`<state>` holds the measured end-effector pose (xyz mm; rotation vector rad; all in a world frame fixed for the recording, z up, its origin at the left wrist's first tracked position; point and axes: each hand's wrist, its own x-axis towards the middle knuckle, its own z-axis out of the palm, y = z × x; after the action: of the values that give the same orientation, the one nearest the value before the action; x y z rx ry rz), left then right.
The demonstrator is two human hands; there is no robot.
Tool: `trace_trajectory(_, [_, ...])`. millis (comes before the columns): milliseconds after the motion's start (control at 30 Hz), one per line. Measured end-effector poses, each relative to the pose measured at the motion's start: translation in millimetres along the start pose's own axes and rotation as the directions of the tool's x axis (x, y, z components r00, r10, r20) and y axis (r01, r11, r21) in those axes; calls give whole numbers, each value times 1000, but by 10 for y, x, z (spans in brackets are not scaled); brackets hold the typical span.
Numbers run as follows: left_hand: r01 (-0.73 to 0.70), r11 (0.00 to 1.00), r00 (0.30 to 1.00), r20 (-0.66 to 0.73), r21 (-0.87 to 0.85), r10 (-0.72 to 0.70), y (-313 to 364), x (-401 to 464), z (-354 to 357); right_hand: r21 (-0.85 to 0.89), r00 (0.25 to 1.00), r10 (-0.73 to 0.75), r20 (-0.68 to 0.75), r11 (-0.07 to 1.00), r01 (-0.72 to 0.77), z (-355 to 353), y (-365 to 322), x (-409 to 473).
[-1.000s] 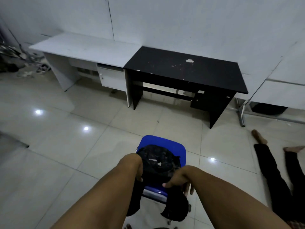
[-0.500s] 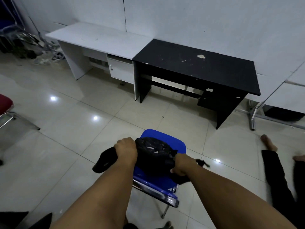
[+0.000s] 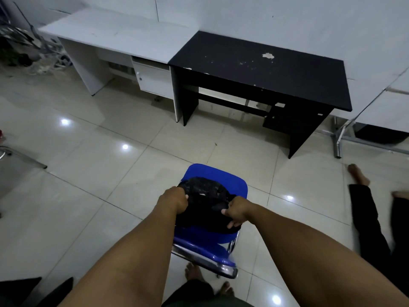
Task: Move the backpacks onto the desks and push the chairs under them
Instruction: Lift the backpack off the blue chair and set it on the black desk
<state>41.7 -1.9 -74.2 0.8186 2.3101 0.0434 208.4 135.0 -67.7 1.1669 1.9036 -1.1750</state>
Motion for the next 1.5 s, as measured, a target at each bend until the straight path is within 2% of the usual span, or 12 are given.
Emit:
trace_trajectory(67, [21, 984, 994, -105, 178, -2, -5, 44, 19, 42, 1000, 8, 6, 999, -8, -48, -82, 39])
trace_trajectory(133, [4, 973, 984, -172, 229, 36, 1, 65, 47, 59, 1000, 4, 19, 998, -5, -93, -134, 63])
trace_trajectory(233, [-135, 936, 973, -136, 325, 187, 26, 128, 110, 102, 1000, -6, 25, 995, 4, -131, -174, 111])
trace_trajectory(333, [-200, 898, 964, -86, 393, 252, 11, 187, 183, 134, 1000, -12, 23, 991, 8, -132, -185, 146])
trace_trajectory(467, [-271, 895, 937, -115, 354, 330, -49, 214, 254, 127, 1000, -11, 1, 992, 11, -145, -182, 201])
trace_trajectory(600, [-395, 899, 892, -157, 190, 425, 10, 227, 182, 34, 996, 30, -88, 999, -27, -234, -137, 238])
trace_trajectory(733, [-334, 939, 930, -134, 79, 342, 172, 247, 85, -157, 983, 11, -182, 987, -40, -314, -25, 270])
trace_trajectory(900, [-234, 972, 933, -281, -1, 224, 545, 270, 95, -50, 900, -126, -418, 992, 116, -346, 82, 333])
trace_trajectory(1000, [-183, 980, 923, -359, -83, 142, 900, 278, 73, 15, 843, -213, -493, 967, 254, -410, 46, 354])
trace_trajectory(1133, [-111, 972, 914, -405, -209, 18, 1473, 346, -102, 33, 815, -342, -468, 915, 402, -614, 175, 347])
trace_trajectory(1333, [-14, 925, 886, -433, -381, -165, 2237, 370, -260, 10, 797, -474, -374, 857, 515, -1005, 541, 355])
trace_trajectory(1500, [39, 793, 827, -426, -607, -367, 2858, 374, -200, -174, 753, -564, -339, 824, 539, -1377, 752, 323])
